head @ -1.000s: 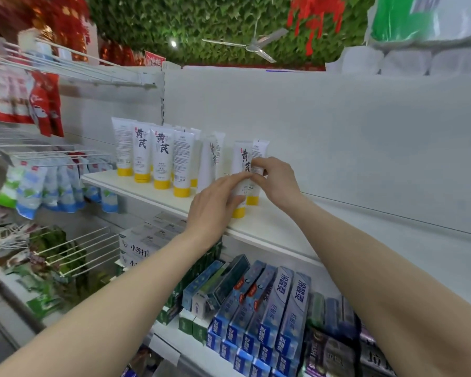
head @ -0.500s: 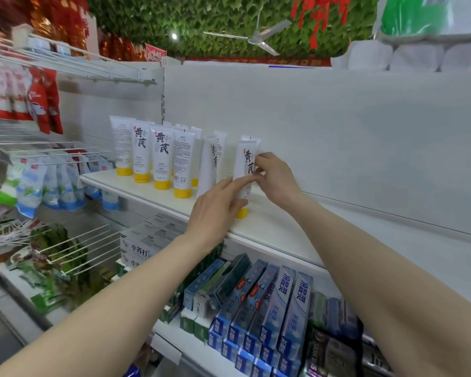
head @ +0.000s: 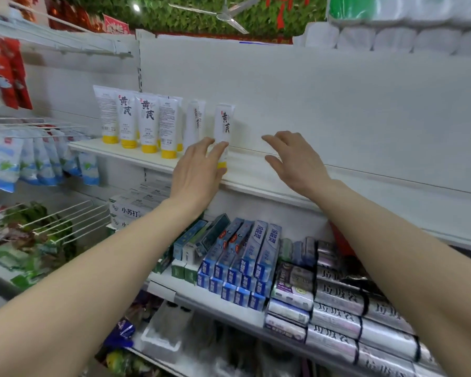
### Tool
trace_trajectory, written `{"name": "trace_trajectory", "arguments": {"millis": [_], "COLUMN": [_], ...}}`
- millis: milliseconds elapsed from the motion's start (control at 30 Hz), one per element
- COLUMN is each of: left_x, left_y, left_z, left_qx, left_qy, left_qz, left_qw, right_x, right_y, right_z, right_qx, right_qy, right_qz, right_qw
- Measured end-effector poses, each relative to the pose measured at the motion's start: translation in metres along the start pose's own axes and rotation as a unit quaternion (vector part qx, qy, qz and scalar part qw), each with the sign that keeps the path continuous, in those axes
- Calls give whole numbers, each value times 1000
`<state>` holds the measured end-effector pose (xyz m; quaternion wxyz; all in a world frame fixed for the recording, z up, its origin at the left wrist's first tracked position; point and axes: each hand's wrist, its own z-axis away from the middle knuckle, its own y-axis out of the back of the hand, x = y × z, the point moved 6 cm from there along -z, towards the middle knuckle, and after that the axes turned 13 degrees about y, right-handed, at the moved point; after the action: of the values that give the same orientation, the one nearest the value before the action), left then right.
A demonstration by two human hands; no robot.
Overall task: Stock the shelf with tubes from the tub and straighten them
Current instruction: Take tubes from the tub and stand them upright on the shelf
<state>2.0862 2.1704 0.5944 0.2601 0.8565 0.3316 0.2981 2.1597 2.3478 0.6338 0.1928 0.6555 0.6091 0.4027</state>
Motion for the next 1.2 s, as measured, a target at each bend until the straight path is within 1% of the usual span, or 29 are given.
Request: {"name": "trace_trajectory", "arguments": {"millis": [133, 200, 433, 600, 800, 1033, 1200], "left_x": [19, 32, 95, 161, 258, 382, 460], "left_y": [10, 9, -23, -51, -93, -158, -206], "left_z": [36, 61, 176, 257, 358, 493, 601], "left_qx": [13, 13, -66, -127, -205, -312, -386], "left_qy": [-30, -42, -100, -158, -229, -297, -324], "left_qz": [-12, -1, 36, 61, 113, 142, 150], "left_qw": [999, 999, 992, 977, 945, 891, 851], "right_x": [-18, -26, -48, -51, -31, -2, 9], "right_y": [24, 32, 52, 61, 80, 99, 103], "right_z": [61, 98, 245, 369, 532, 728, 870], "right_qx": [8, -3, -70, -104, -159, -205, -248], "right_qy": [7, -7, -59, -114, -229, -347, -432], "right_qz": [44, 59, 84, 78, 53, 49, -3], "right_qw": [999, 998, 992, 985, 959, 914, 867]}}
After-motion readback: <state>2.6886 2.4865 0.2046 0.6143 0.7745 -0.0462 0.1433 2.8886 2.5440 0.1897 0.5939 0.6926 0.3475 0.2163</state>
